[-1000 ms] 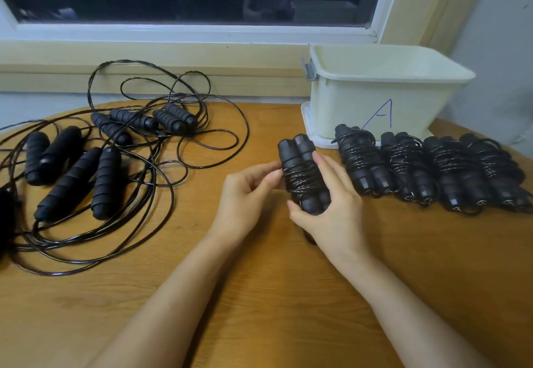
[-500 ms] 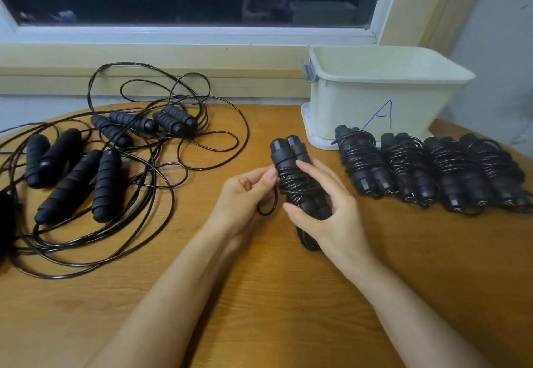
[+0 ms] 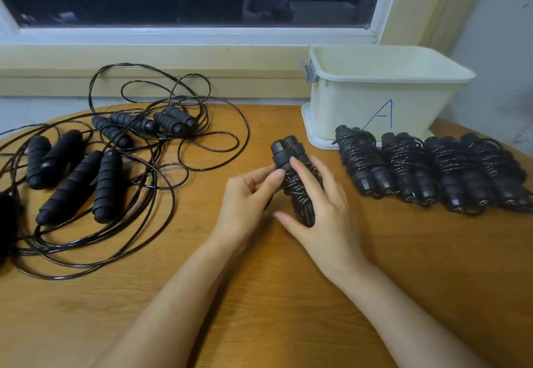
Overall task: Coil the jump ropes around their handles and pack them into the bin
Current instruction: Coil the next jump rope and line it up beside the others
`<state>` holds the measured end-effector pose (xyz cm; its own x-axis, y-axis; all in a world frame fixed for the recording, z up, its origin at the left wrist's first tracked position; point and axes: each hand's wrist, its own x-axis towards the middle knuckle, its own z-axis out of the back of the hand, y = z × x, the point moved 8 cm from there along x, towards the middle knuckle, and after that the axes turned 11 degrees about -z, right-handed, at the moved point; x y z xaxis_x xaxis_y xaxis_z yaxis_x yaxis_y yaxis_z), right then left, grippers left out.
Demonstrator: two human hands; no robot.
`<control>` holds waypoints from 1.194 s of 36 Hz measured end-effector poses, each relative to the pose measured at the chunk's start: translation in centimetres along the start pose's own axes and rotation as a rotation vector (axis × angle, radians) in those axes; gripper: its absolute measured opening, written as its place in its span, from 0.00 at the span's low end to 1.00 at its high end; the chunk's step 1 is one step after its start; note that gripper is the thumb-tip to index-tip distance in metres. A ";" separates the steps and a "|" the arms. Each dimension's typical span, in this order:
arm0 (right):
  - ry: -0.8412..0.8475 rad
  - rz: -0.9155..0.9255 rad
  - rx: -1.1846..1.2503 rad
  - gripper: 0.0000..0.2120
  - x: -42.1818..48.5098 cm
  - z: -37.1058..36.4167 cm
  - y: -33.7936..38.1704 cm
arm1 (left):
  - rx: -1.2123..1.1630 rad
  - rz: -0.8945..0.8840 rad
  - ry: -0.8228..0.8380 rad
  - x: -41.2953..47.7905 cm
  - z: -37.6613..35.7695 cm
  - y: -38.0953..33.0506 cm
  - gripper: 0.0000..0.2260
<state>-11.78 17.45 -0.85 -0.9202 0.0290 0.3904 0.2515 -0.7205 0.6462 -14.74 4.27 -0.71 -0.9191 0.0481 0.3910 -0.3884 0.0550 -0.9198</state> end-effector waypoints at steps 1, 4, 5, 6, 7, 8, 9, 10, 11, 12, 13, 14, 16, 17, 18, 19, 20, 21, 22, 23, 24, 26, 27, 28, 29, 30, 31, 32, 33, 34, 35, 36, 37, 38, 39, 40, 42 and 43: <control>-0.032 0.000 -0.015 0.36 0.0 0.3 -0.1 | 0.011 -0.008 0.027 0.0 -0.2 -0.1 0.10; -0.116 0.013 0.014 0.33 0.2 1.3 -0.2 | 0.014 -0.004 0.140 0.0 -1.2 -0.1 0.13; -0.129 0.007 0.033 0.32 0.3 1.5 -0.4 | 0.022 -0.002 0.184 -0.1 -1.5 -0.2 0.15; -0.136 -0.004 0.051 0.32 0.4 1.7 -0.7 | 0.041 0.000 0.219 -0.1 -1.7 -0.2 0.16; -0.143 -0.016 0.071 0.32 0.5 1.8 -0.9 | 0.067 0.003 0.247 -0.2 -1.8 0.0 0.18; -0.151 -0.028 0.091 0.31 0.6 2.0 -1.2 | 0.089 0.007 0.273 -0.3 -1.9 0.1 0.20; -0.160 -0.036 0.113 0.31 0.6 2.1 -1.4 | 0.110 0.012 0.302 -0.4 -2.2 0.2 0.22; -0.167 -0.042 0.133 0.30 0.7 2.2 -1.6 | 0.136 0.012 0.330 -0.5 -2.4 0.3 0.23; -0.174 -0.046 0.147 0.30 0.8 2.2 -1.8 | 0.173 0.004 0.349 -0.7 -2.6 0.3 0.24; -0.179 -0.048 0.152 0.30 0.9 2.1 -1.9 | 0.212 -0.012 0.351 -0.7 -2.7 0.3 0.23; -0.183 -0.048 0.155 0.30 0.9 2.1 -2.0 | 0.239 -0.030 0.338 -0.7 -2.7 0.2 0.22; -0.183 -0.048 0.157 0.30 1.0 2.1 -2.0 | 0.243 -0.043 0.304 -0.6 -2.6 0.1 0.21; -0.175 -0.048 0.175 0.30 1.0 2.0 -2.0 | 0.205 -0.039 0.196 -0.3 -1.8 0.0 0.18; -0.168 -0.049 0.192 0.30 1.0 1.9 -1.9 | 0.183 -0.028 0.137 -0.2 -1.2 0.0 0.17; -0.159 -0.049 0.212 0.30 1.0 1.8 -1.8 | 0.159 -0.015 0.086 -0.1 -0.8 -0.1 0.15; -0.147 -0.048 0.234 0.30 1.0 1.7 -1.7 | 0.132 0.000 0.046 0.0 -0.3 -0.2 0.13; -0.132 -0.045 0.259 0.30 1.0 1.6 -1.5 | 0.100 0.018 0.014 0.1 0.1 -0.2 0.12; -0.117 -0.045 0.285 0.29 1.0 1.5 -1.4 | 0.063 0.045 -0.013 0.1 0.4 -0.1 0.11; -0.103 -0.045 0.309 0.29 1.0 1.5 -1.3 | 0.022 0.080 -0.037 0.0 0.6 0.0 0.10; -0.090 -0.045 0.332 0.29 1.0 1.5 -1.2 | -0.018 0.118 -0.060 -0.1 0.9 0.3 0.09; -0.075 -0.047 0.358 0.29 0.9 1.5 -1.1 | -0.057 0.158 -0.081 -0.2 1.0 0.5 0.09; -0.035 -0.055 0.419 0.29 0.9 1.5 -0.9 | -0.136 0.225 -0.121 -0.3 1.3 0.9 0.09; -0.011 -0.060 0.451 0.28 0.9 1.5 -0.8 | -0.174 0.250 -0.136 -0.3 1.3 1.0 0.09; 0.012 -0.065 0.487 0.28 0.9 1.4 -0.7 | -0.203 0.272 -0.148 -0.4 1.3 1.0 0.09; 0.032 -0.069 0.523 0.28 0.8 1.3 -0.6 | -0.219 0.289 -0.158 -0.4 1.4 1.1 0.11; 0.046 -0.071 0.552 0.28 0.8 1.3 -0.6 | -0.227 0.306 -0.163 -0.4 1.5 1.2 0.12; 0.053 -0.072 0.570 0.28 0.7 1.3 -0.5 | -0.229 0.323 -0.160 -0.4 1.5 1.3 0.12; 0.058 -0.073 0.580 0.28 0.7 1.3 -0.5 | -0.234 0.341 -0.148 -0.4 1.5 1.4 0.13; 0.061 -0.074 0.587 0.28 0.6 1.3 -0.4 | -0.248 0.359 -0.131 -0.5 1.3 1.5 0.13; 0.066 -0.078 0.594 0.28 0.6 1.3 -0.4 | -0.278 0.378 -0.115 -0.5 1.1 1.7 0.13; 0.072 -0.081 0.601 0.28 0.6 1.3 -0.3 | -0.319 0.395 -0.105 -0.6 0.9 1.8 0.15; 0.078 -0.082 0.610 0.28 0.5 1.3 -0.2 | -0.360 0.402 -0.099 -0.6 0.7 1.8 0.17; 0.085 -0.080 0.623 0.28 0.5 1.3 -0.1 | -0.398 0.399 -0.093 -0.6 0.5 1.8 0.21; 0.093 -0.076 0.638 0.27 0.4 1.4 0.1 | -0.441 0.392 -0.087 -0.5 0.3 1.7 0.25; 0.103 -0.071 0.652 0.27 0.4 1.4 0.2 | -0.485 0.386 -0.077 -0.5 0.1 1.5 0.28; 0.117 -0.070 0.665 0.27 0.3 1.3 0.4 | -0.525 0.382 -0.063 -0.6 -0.1 1.3 0.29; 0.165 -0.078 0.698 0.27 0.2 1.2 0.7 | -0.562 0.375 -0.025 -0.6 -0.5 1.0 0.24; 0.191 -0.083 0.714 0.27 0.1 1.0 0.8 | -0.563 0.375 -0.009 -0.7 -0.6 1.0 0.21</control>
<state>-11.34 17.59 0.41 -0.9645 -0.1041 0.2429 0.2526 -0.0940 0.9630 -14.46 4.88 -1.84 -0.9865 0.1572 0.0460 0.0483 0.5474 -0.8355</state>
